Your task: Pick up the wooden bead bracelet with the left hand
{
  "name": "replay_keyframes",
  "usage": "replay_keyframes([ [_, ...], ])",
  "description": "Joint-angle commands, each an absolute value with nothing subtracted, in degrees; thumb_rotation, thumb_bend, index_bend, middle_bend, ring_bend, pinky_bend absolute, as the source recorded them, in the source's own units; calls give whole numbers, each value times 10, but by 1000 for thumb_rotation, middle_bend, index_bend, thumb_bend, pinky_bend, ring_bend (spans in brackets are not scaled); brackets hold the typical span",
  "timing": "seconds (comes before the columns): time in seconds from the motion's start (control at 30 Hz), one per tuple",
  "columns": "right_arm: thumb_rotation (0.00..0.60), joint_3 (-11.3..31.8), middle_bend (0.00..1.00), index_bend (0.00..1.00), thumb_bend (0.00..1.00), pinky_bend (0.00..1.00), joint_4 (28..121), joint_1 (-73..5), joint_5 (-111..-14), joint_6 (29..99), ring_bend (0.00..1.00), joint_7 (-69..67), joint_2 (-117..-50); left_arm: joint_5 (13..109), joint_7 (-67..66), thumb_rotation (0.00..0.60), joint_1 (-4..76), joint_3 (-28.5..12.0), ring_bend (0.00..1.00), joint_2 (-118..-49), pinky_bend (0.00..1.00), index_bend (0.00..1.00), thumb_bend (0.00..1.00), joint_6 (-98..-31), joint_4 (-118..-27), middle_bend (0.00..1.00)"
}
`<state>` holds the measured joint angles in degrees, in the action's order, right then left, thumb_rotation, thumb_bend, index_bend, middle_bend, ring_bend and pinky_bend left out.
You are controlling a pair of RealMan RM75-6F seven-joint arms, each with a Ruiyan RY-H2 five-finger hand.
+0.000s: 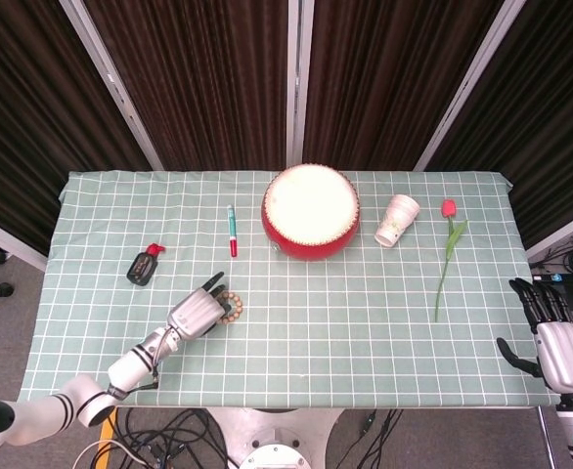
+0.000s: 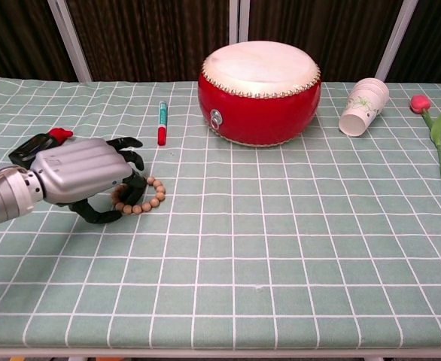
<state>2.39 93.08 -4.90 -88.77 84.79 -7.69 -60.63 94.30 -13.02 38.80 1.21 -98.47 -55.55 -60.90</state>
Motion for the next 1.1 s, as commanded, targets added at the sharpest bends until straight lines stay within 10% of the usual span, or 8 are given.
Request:
replay_keyframes([
  [0.03,600,24,61,0,221,0,931,-49,-887,848,0,-76,-606,941,-128,600,388,14,199,-989,53,503,272,-557,-603,504],
  [0.4,600,24,61,0,220,0,933,-48,-887,848,0,-76,-605,930,-45,600,380,21,310,-985,56,620,432,-575,-610,630],
  [0.67,600,24,61,0,220,0,934,-45,-891,854,0,-75,-605,904,259,600,359,9,331,-920,67,617,461,-615,-706,654],
  [1.1,600,23,61,0,219,0,931,-40,-899,868,0,-80,-606,867,799,600,390,12,331,-765,70,611,461,-472,-901,656],
])
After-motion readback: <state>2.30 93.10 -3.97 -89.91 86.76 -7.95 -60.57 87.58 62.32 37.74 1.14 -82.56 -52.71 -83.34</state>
